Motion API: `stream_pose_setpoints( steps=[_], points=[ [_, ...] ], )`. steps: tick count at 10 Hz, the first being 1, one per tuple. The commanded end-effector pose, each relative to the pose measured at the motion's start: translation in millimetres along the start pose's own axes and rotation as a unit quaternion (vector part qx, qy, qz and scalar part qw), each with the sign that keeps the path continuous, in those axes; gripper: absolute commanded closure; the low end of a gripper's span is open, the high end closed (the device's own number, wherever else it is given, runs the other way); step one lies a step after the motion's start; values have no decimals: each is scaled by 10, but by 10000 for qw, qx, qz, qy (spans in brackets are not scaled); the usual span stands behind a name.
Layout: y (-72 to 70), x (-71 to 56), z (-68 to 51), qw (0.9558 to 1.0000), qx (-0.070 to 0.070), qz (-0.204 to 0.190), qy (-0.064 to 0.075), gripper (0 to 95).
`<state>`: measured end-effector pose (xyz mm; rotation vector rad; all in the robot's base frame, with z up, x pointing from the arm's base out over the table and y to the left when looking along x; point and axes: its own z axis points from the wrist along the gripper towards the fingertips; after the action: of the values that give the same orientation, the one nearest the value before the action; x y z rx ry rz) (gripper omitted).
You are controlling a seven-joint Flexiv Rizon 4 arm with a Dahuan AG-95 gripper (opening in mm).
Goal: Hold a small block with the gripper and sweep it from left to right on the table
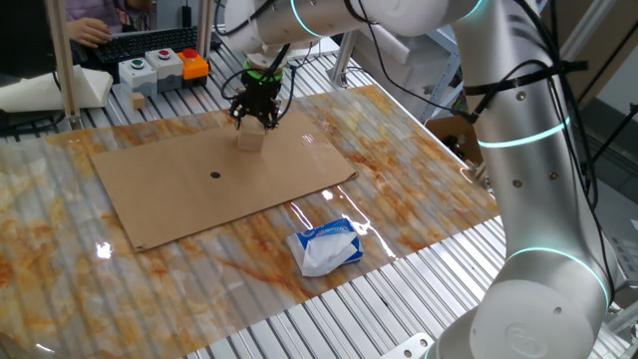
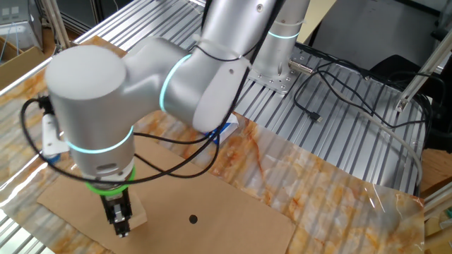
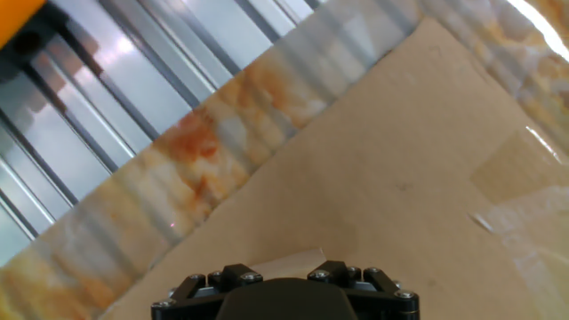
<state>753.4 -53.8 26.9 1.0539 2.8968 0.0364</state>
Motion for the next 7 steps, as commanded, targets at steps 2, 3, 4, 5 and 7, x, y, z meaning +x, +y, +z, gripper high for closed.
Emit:
stream_pose_setpoints(
  steps=[2, 3, 4, 5, 7],
  points=[
    [2, 9, -13, 10000, -5, 7, -5, 570],
    [2, 9, -13, 10000, -8, 20, -11, 570],
    [2, 9, -13, 10000, -12, 15, -7, 760],
    [2, 9, -13, 10000, -20, 21, 4, 950],
    [2, 9, -13, 10000, -24, 44, 0, 950]
  ],
)
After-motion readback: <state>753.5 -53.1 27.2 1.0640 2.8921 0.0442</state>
